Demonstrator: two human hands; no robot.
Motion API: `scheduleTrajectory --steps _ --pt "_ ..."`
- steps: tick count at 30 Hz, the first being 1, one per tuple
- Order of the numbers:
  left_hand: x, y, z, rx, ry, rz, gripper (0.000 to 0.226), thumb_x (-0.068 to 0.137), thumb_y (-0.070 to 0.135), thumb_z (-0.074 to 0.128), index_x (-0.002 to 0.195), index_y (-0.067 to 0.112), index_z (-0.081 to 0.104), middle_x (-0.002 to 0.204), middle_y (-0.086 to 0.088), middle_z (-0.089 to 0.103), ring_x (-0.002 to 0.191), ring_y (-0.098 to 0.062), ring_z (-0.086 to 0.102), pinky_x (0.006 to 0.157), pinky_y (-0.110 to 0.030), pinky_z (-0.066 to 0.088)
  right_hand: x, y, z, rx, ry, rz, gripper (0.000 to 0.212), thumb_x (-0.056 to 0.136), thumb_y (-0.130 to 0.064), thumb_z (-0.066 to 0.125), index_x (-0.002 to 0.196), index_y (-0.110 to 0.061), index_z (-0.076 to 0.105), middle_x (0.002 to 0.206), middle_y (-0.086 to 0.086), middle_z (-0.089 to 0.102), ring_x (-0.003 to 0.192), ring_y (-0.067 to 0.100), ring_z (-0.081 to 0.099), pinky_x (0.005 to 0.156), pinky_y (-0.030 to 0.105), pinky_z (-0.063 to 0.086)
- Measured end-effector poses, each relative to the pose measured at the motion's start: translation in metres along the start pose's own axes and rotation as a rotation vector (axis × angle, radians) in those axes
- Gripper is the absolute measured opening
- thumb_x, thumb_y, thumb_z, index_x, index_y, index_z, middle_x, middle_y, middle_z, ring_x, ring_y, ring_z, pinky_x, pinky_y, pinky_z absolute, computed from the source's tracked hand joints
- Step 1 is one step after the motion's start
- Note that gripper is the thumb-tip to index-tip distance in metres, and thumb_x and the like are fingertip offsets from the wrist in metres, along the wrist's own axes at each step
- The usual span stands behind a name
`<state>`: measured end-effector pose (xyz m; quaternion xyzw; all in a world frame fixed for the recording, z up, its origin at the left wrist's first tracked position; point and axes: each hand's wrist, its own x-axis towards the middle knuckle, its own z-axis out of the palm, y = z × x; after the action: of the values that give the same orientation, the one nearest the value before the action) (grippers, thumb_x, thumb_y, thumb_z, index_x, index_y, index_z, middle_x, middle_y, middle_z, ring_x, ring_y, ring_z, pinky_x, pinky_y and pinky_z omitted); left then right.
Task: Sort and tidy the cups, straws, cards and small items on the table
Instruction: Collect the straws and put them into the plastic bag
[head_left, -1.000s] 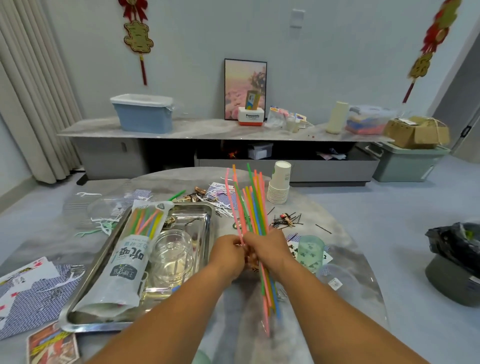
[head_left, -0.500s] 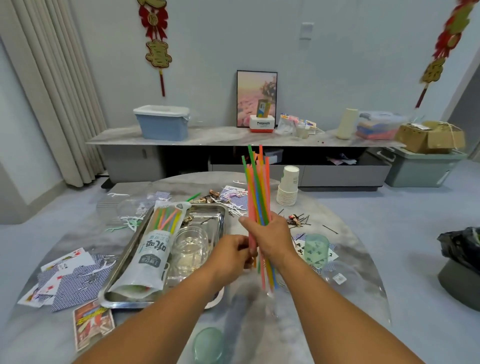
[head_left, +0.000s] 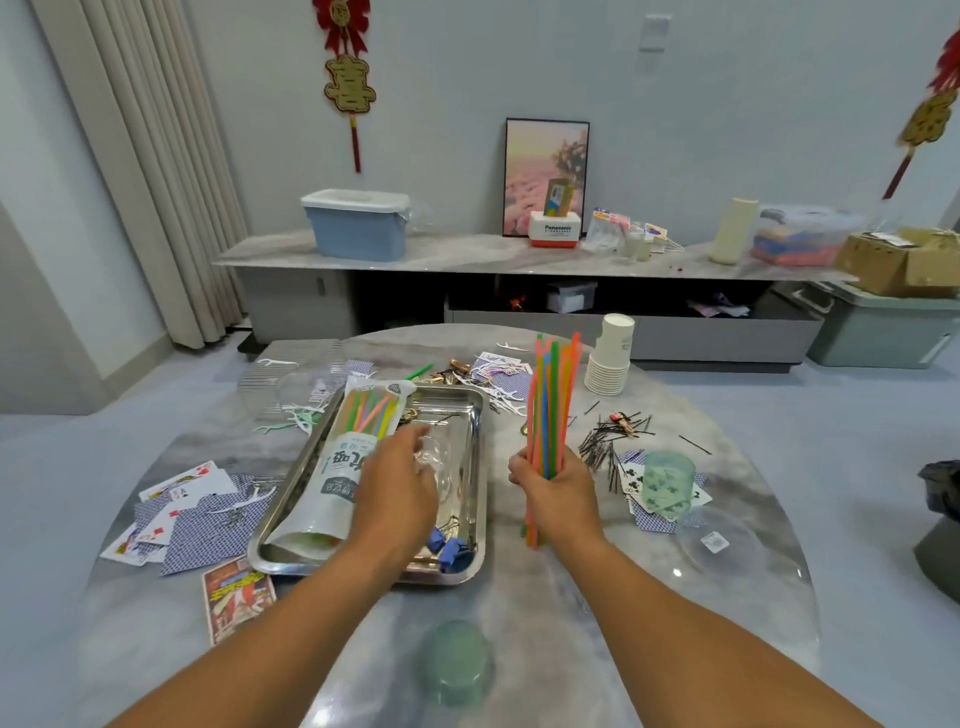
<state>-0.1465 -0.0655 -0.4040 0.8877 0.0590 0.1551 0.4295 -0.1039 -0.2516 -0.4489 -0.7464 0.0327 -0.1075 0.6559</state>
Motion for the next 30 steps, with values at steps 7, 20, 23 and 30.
scheduleTrajectory --steps 7,20,23,30 --pt "0.021 -0.062 -0.048 0.294 -0.093 -0.317 0.079 0.072 0.041 0.088 0.135 0.016 0.048 0.122 -0.010 0.062 0.108 -0.032 0.059 0.090 -0.043 0.052 0.007 -0.008 0.012 0.059 0.011 0.018 0.012 0.096 -0.029 0.069 0.098 -0.020 0.061 0.078 0.003 0.064 0.062 0.010 0.065 0.070 0.034 0.061" --pt "0.046 -0.057 -0.037 -0.182 -0.085 -0.648 0.049 0.075 0.007 0.082 0.117 0.002 0.057 0.106 -0.015 0.067 0.087 -0.029 0.064 0.066 -0.035 0.054 0.007 -0.070 0.032 0.213 -0.036 0.074 0.025 0.088 -0.030 0.078 0.089 -0.014 0.059 0.063 0.004 0.055 0.053 0.015 0.055 0.056 0.030 0.055" --pt "0.051 -0.036 -0.047 -0.518 -0.106 -0.747 0.024 0.081 0.006 0.078 0.102 0.005 0.066 0.106 -0.018 0.072 0.088 -0.035 0.070 0.072 -0.051 0.060 0.001 -0.082 0.036 0.168 -0.183 0.088 0.019 0.086 -0.021 0.080 0.093 -0.010 0.066 0.064 0.003 0.057 0.050 0.013 0.055 0.054 0.028 0.054" --pt "0.042 0.028 -0.051 -1.129 0.189 -0.640 0.035 0.085 0.003 0.075 0.118 0.000 0.063 0.100 -0.019 0.073 0.078 -0.034 0.075 0.060 -0.046 0.062 -0.016 -0.105 0.040 0.055 -0.590 0.075 0.038 0.069 -0.029 0.092 0.087 -0.007 0.067 0.056 0.006 0.051 0.045 0.016 0.048 0.047 0.026 0.047"
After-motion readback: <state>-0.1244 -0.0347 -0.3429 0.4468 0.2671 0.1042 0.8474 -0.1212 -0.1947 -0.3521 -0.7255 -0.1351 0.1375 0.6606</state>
